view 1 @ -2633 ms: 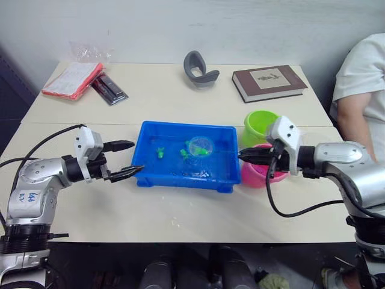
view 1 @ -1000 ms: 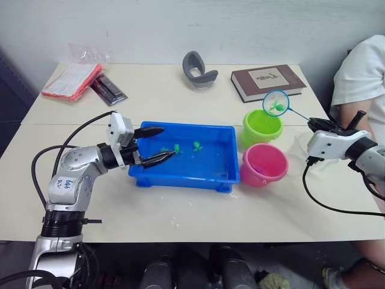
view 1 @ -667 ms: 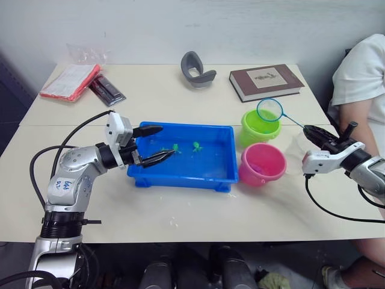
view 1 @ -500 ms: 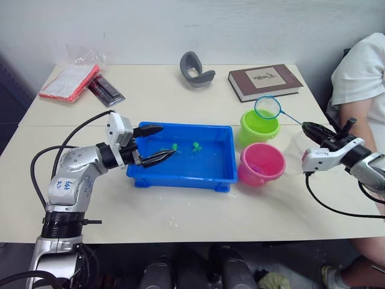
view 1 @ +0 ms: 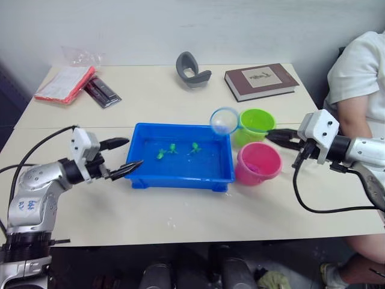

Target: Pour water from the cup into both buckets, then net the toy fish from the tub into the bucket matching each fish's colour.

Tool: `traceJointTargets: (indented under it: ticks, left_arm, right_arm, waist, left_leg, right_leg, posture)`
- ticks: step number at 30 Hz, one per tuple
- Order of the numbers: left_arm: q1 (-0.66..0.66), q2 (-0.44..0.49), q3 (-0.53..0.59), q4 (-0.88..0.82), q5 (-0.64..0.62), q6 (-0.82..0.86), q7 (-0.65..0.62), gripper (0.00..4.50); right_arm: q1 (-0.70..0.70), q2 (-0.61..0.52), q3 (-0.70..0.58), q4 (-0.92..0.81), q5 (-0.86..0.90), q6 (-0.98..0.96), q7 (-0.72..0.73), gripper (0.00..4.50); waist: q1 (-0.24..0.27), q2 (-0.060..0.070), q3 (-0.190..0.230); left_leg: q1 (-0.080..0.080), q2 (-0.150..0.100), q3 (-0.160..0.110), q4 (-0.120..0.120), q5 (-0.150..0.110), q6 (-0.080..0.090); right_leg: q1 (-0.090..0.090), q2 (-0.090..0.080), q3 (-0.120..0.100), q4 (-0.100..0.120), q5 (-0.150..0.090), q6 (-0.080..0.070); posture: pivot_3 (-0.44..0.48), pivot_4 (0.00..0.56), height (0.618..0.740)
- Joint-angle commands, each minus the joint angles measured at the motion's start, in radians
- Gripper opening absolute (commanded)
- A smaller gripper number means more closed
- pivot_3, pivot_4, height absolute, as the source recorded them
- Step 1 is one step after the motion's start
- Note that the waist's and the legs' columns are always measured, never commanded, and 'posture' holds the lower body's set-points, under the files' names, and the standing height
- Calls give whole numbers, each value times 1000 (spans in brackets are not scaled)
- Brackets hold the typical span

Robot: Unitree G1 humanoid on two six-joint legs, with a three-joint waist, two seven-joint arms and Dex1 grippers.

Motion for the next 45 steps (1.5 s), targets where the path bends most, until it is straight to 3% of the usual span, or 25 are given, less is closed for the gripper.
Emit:
traceJointTargets:
  ticks: [1, 6, 18, 30, 36, 45]
  left_arm:
    - [11, 22, 52, -46, -24, -18, 7, 4444]
    - [12, 24, 49, -44, -18, -2, 8, 4444]
    - [-48, 38, 16, 4, -15, 42, -14, 4444]
    - [-76, 27, -39, 29, -7, 36, -24, 4444]
    - [-67, 26, -37, 29, 0, 23, -23, 4444]
    - [-71, 36, -41, 7, -25, 60, -42, 4444]
  right_arm:
    - [-51, 14, 29, -109, 109, 279, -33, 0]
    - [-153, 165, 105, -77, 210, 643, -142, 0]
    - [-301, 265, 247, 80, -16, 827, -227, 0]
    - [-303, 484, 154, 141, -144, 729, -385, 0]
    - [-226, 431, 146, -1, -176, 643, -343, 0]
    - [-2, 361, 4, -197, -171, 379, -237, 0]
  waist:
    - [9, 0, 0]
    - [18, 0, 0]
    - [14, 0, 0]
    - [15, -1, -1]
    - [16, -1, -1]
    - [16, -1, -1]
  left_leg:
    - [0, 0, 0, 0, 0, 0]
    - [0, 0, 0, 0, -2, -2]
    - [-7, 0, 2, 0, -2, -1]
    - [-8, -2, 1, 1, -1, 0]
    - [-8, -2, 1, 1, -1, 0]
    - [-8, -1, 1, 0, -2, 0]
  right_leg:
    - [0, 0, 0, 0, 0, 0]
    - [-1, -2, 0, 0, 0, -1]
    - [-6, 3, -9, 2, 0, 0]
    - [-6, 4, -11, 2, 1, 0]
    - [-6, 5, -11, 2, 1, 0]
    - [-6, 6, -11, 1, 1, 1]
  posture:
    - [0, 150, 740]
    - [0, 150, 740]
    - [0, 150, 740]
    - [0, 150, 740]
    - [0, 150, 740]
    - [0, 150, 740]
